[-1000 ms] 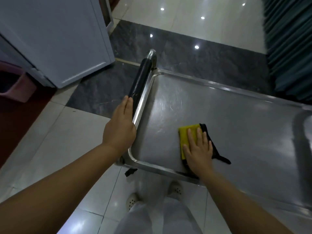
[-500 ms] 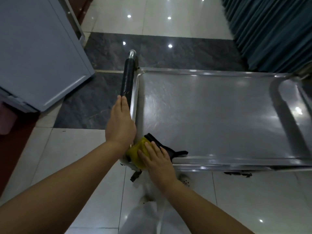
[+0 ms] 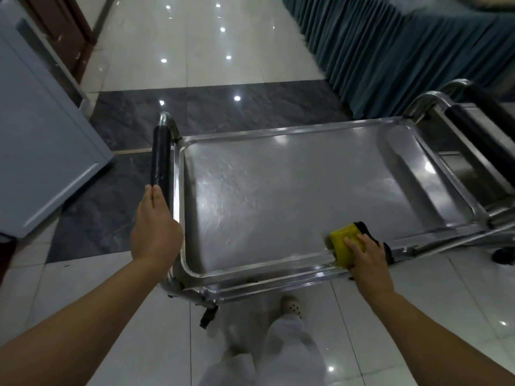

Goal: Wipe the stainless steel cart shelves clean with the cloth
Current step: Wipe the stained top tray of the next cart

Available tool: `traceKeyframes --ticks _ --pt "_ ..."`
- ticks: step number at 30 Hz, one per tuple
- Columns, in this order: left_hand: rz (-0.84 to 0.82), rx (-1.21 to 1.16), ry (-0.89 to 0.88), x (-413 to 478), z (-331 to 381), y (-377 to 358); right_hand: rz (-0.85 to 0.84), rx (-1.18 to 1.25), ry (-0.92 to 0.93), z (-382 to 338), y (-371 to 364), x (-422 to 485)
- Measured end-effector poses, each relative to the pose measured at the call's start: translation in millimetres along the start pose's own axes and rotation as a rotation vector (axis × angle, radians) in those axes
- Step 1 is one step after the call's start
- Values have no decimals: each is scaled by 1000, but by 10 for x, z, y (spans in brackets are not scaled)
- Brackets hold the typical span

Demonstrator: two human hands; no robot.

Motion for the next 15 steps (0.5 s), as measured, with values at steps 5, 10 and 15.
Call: traceKeyframes --ticks 5,10,15 --pt "3 4 13 -22 19 9 -25 -38 -83 -170 -38 -57" --pt "10 14 17 -10 30 20 38 41 111 -1230 -258 -163" --pt "15 29 2 -7 21 6 -32 76 273 -2446 -481 -269"
Point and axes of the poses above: each hand's wrist, its own x-axis towards the middle knuckle, its own y-axis out of the back of the hand, z = x × y, the point moved 9 cm from there along x, towards the middle knuckle, and after that the axes turned 3 degrees about -z, right-handed, at the moved point
